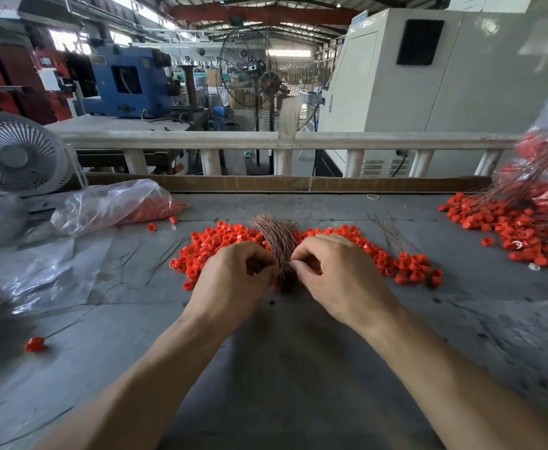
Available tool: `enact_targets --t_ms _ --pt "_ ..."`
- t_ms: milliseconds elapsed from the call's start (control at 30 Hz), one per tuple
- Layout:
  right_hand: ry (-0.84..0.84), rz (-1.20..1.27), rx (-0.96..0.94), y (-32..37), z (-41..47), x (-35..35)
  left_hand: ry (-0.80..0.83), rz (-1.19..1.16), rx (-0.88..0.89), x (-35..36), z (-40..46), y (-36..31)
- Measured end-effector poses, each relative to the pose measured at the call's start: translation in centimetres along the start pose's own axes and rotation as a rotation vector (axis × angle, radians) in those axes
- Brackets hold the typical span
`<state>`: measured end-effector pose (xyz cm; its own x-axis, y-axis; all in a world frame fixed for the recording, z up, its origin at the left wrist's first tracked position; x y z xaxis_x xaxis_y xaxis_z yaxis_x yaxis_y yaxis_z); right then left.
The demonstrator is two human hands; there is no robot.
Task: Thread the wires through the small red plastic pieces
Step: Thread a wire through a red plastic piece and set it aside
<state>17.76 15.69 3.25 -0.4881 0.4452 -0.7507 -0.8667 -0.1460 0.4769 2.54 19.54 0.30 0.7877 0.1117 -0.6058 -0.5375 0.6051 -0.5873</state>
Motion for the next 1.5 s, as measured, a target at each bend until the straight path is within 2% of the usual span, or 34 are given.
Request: enact_targets --t_ms 200,300,367,467,533,600,800,933,1000,1133,1233,1500 --pt "-0.084 0.113 -0.138 2.3 -0.8 -1.7 -0.043 -0.080 0.154 -0.6 -0.1 -2.7" --pt "-0.091 0.258 -0.126 2.3 -0.8 -2.2 -0.062 -0.128 0.164 -1.0 0.0 -3.0" --pt "-0.053 0.394 -0.071 1.7 -0.7 -2.0 -0.092 -0.258 0.123 -1.1 0.2 -2.7" --pt "0.112 0.521 0.000 1.3 -0.6 -0.7 -0.144 -0.501 0.032 -1.0 0.4 -1.7" --pt "0.165 0.506 0.008 1.3 -0.7 -0.1 -0.166 -0.638 -0.007 -0.9 0.5 -1.2" --pt "0.145 0.489 0.015 1.3 -0.7 -0.2 -0.177 -0.688 -0.011 -1.0 0.5 -1.1" --pt "0.091 0.519 0.057 0.9 -0.8 -0.8 -0.237 -0.676 0.006 -1.6 0.4 -1.1" --pt "0.004 0.519 0.028 1.1 -0.8 -1.7 -0.312 -0.709 -0.058 -2.4 0.2 -0.4" --pt "-0.086 0.571 0.042 0.6 -0.8 -2.9 -0.335 -0.641 -0.128 -3.1 0.1 0.9" --pt "-0.225 0.761 0.067 -0.8 -1.0 -4.9 -0.200 -0.083 -0.185 -3.9 0.1 2.8" --pt "-0.274 0.866 0.084 -1.2 -1.3 -5.6 -0.098 0.190 -0.175 -3.7 0.0 2.8" --pt "-0.211 0.984 0.208 -2.2 -1.1 -4.2 0.007 0.406 -0.060 -3.1 0.1 2.1"
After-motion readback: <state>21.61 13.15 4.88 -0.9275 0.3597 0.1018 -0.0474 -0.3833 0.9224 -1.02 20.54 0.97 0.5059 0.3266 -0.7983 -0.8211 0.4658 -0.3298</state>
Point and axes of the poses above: each hand's wrist, its own z-axis towards the middle knuckle, its own x-axis out of the palm, y = z × x, the point moved 10 cm from there along z, towards the middle knuckle, and after that the axes turned 13 degrees about x, right-handed, at the moved point
